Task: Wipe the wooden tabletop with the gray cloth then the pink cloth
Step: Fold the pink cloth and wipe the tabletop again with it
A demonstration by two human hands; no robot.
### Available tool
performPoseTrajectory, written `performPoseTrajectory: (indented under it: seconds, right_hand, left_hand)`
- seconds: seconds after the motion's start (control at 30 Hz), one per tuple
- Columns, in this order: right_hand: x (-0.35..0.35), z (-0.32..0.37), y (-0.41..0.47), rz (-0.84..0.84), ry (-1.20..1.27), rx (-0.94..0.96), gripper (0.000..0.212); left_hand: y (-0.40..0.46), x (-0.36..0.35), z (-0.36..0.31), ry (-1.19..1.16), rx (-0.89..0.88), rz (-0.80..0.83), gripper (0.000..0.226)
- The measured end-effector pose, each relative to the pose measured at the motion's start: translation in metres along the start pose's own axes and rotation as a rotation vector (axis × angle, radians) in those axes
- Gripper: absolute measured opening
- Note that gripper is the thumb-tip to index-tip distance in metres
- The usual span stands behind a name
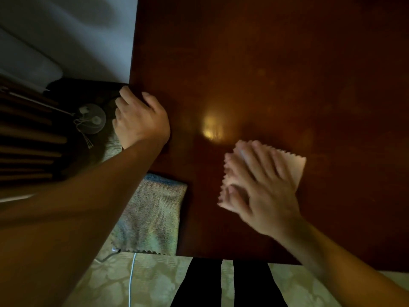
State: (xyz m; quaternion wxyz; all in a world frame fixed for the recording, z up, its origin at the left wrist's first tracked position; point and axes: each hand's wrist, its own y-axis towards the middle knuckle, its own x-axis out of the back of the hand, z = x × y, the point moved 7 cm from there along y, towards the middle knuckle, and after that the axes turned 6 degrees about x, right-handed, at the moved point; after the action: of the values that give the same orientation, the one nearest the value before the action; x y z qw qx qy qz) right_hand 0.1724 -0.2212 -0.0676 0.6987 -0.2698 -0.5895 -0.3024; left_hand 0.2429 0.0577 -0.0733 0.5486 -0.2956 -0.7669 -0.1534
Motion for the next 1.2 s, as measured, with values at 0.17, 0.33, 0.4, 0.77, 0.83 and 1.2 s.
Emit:
performPoseTrajectory:
  seconds: [0.17,0.33,0.4,0.77,0.83,1.2]
  right_hand:
    - [0.007,-0.053,-0.003,0.04,-0.009,-0.162,0.063]
    - [0.004,-0.018,0.008,0.038,-0.023,-0.247,0.069]
    - [-0.001,0.005,0.014,0.051,-0.021,-0.219,0.068]
    - [0.009,-0.055,0.029,-0.031,-0.038,-0.333,0.064]
    - [0.009,-0.043,0.042,-0.018,-0.053,-0.389,0.066]
    - [0.01,-0.049,0.072,-0.044,-0.009,-0.175,0.066]
  left_hand:
    - [0.0,-0.002,0.0,-0.008,0.002,0.002,0.054]
    - [0.0,-0.002,0.001,-0.013,0.0,0.008,0.056]
    - [0.0,-0.001,0.0,-0.012,-0.005,0.004,0.057]
    - [-0.003,0.001,-0.001,-0.009,0.015,0.0,0.053]
    - [-0.003,0.001,-0.002,-0.007,0.015,0.004,0.054]
    - [-0.004,0.002,-0.002,0.007,0.036,0.01,0.051]
